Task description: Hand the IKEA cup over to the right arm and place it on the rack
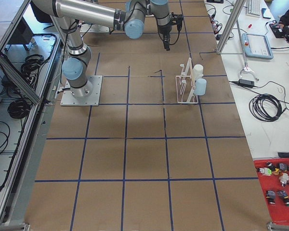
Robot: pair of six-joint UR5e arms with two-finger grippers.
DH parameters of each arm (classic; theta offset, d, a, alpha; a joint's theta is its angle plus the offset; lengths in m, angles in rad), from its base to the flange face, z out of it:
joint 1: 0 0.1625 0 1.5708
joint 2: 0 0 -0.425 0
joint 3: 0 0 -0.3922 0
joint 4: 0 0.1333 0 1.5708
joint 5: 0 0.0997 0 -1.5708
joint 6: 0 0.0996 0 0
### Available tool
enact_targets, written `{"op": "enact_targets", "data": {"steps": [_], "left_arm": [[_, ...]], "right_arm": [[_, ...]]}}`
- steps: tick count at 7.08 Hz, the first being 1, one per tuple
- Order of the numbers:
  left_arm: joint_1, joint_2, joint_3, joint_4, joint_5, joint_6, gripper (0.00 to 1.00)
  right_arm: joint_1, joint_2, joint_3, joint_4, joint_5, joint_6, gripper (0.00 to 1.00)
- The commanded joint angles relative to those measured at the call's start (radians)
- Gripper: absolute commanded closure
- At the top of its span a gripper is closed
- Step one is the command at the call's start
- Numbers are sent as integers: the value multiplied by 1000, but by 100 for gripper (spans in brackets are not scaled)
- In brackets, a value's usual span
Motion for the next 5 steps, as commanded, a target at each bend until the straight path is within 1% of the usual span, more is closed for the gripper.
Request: {"op": "enact_targets", "data": {"steps": [1, 2, 3, 5], "left_arm": [[-2, 0, 0, 1, -3, -1, 1], [0, 0, 0, 0, -5, -1, 1], [-2, 0, -2, 0, -5, -1, 1], [0, 0, -2, 0, -5, -1, 1]], "right_arm": [[140, -45, -27, 137, -153, 104, 0], [201, -66, -39, 198, -149, 112, 0], [197, -83, -50, 250, -144, 122, 0], [154, -83, -65, 279, -83, 122, 0]]}}
